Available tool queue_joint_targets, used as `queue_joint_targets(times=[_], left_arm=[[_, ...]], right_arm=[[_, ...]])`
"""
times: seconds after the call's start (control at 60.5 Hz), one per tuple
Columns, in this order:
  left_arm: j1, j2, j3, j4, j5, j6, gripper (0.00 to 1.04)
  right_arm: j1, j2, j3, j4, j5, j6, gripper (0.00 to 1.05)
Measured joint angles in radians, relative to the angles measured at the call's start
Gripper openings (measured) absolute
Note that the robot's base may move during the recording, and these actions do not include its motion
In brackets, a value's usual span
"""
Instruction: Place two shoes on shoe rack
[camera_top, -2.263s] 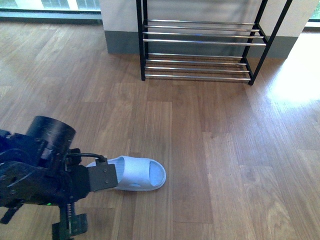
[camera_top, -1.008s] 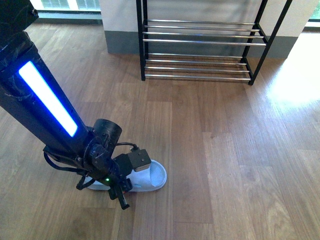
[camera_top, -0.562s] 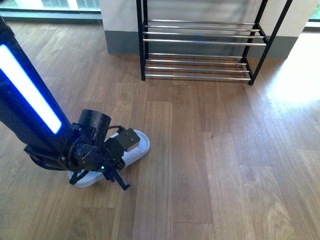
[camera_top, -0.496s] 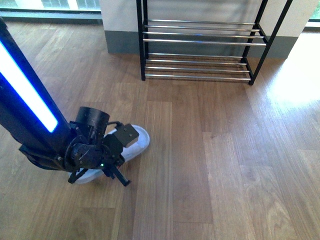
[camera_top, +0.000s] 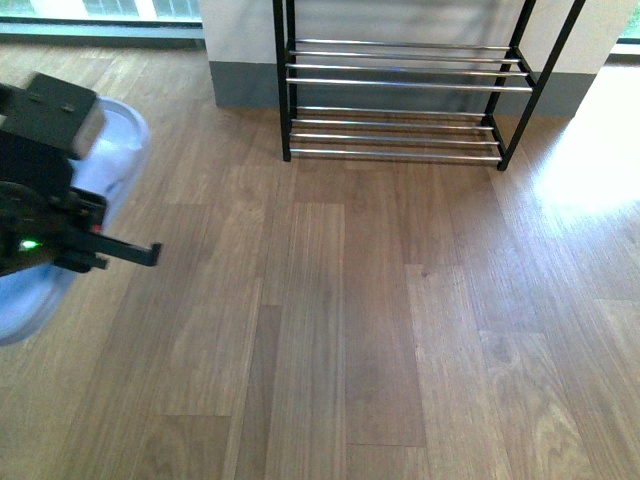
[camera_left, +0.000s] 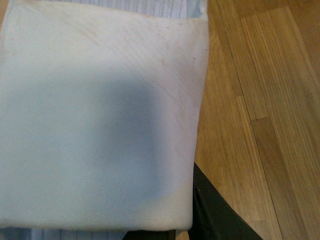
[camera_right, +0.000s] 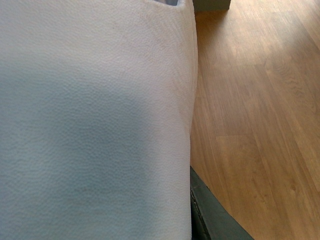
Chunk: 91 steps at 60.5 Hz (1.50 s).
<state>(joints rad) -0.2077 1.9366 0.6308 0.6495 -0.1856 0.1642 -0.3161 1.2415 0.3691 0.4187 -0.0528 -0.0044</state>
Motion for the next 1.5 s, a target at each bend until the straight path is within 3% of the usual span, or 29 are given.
queue_joint_targets(times=[0.165,0.33,0.562,1.503], left_arm=[[0.005,-0.421,-0.208,-0.130,-0.045,-0.036,0.02],[0.066,-0.921,-0.357,-0.391,-0.050,-0.078,0.02],[0.037,-1.288,-0.448,-0.628,-0.123,-0.098,0.02],[0.011,-1.379,-0.463,-0.663,-0.129,-0.114,0.02]], right_arm=[[0.000,0.000,0.000,0.000,0.000,0.000,0.02],[0.000,0.000,0.000,0.000,0.000,0.000,0.02],[0.000,0.000,0.000,0.000,0.000,0.000,0.02],[0.000,0.000,0.000,0.000,0.000,0.000,0.02]])
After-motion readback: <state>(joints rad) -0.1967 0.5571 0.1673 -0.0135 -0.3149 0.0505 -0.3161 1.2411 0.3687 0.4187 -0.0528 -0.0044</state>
